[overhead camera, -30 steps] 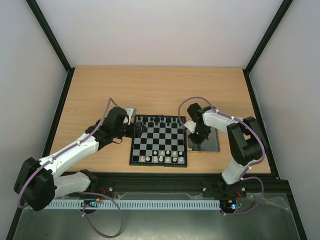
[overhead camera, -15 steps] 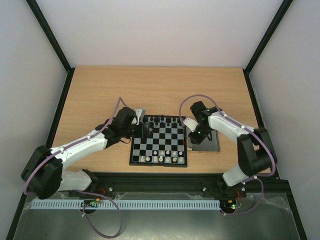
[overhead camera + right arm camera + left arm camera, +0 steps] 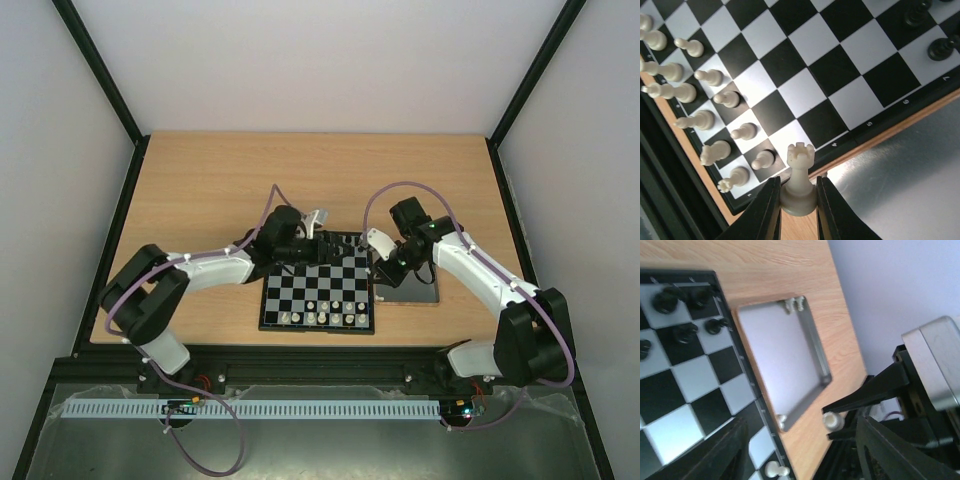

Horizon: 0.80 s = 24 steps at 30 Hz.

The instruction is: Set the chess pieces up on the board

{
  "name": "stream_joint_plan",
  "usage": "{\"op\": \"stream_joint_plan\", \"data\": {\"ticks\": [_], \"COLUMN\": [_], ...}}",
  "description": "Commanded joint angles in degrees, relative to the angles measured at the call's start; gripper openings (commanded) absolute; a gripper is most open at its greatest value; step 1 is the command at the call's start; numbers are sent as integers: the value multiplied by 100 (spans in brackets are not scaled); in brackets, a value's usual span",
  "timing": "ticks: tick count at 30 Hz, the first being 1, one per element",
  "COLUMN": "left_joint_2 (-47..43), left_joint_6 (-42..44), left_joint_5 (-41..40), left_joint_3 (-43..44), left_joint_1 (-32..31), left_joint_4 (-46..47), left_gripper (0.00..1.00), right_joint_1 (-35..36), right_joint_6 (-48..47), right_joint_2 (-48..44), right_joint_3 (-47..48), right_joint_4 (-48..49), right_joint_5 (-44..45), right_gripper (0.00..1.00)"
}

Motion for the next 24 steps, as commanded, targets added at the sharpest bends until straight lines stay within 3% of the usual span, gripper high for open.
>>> {"op": "stream_joint_plan", "data": {"ticks": [1, 13, 24], "left_joint_2": [425, 1065, 1159], "left_joint_6": [-882, -900, -889], "left_joint_5": [810, 1128, 1170], "left_joint_3": [160, 514, 553], "left_joint_1": [-102, -503, -550], "left_joint_4": [1244, 1255, 1140], "left_gripper": [59, 46, 25], "right_joint_1": [-8, -8, -8], "right_joint_6": [11, 109, 135], "right_joint_2": [-109, -149, -228], "right_joint_3": [124, 98, -19], "right_joint_4": [-209, -45, 52], "right_joint_5": [-489, -613, -624], "right_gripper": [13, 13, 14]}}
